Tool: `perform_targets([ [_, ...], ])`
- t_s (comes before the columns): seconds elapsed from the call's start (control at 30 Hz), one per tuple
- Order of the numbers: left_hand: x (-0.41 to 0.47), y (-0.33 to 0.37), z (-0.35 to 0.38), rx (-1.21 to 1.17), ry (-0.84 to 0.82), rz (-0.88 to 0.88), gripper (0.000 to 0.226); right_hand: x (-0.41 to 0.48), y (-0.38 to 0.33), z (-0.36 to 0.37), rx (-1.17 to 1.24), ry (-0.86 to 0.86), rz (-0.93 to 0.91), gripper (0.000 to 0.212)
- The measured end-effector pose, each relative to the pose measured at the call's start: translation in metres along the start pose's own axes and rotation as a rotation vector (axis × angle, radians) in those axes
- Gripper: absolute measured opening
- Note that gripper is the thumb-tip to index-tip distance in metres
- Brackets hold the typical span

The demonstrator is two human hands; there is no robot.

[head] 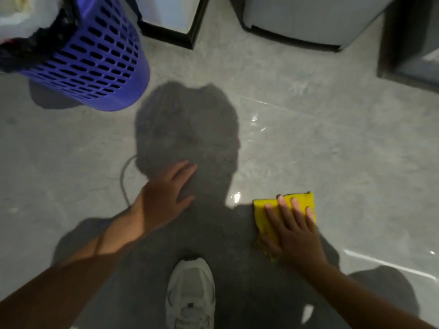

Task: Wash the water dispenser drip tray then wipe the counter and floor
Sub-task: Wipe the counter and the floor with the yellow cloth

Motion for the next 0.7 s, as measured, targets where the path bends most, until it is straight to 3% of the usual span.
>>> perform_targets([
  [0.17, 0.050, 0.062, 0.013, 0.185, -0.117, 0.240, 0.100, 0.048, 0.128, -0.087, 0.138, 0.203, 0.484, 0.088],
  [0.3, 0.072, 0.072, 0.009, 0.307, -0.133, 0.289, 0.106, 0.151, 0.157, -0.142, 0.243, 0.339, 0.662, 0.091],
  [0.4, 0.084, 0.071, 0.002, 0.325, -0.121, 0.297, 0.102, 0.217, 0.118, -0.152, 0.187, 0.328, 0.567, 0.087],
  [0.5, 0.103, 0.069, -0.003, 0.338, -0.116, 0.252, 0.098, 0.221, 0.046, -0.133, 0.122, 0.301, 0.282, 0.080],
  [0.6, 0.124, 0.078, -0.005, 0.341, -0.111, 0.210, 0.100, 0.155, 0.004, -0.088, 0.062, 0.282, 0.063, 0.076],
  [0.7, 0.140, 0.095, -0.005, 0.333, -0.115, 0.217, 0.104, 0.052, 0.007, -0.038, 0.087, 0.286, 0.073, 0.079],
])
Point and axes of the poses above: each hand's wrist, its own x-axis towards the middle knuckle, its own z-axis out of the palm, y = z × x, the point moved 9 cm from there along x, towards the middle knuckle, and after that the axes turned 13 degrees about x, right-handed, at the moved point
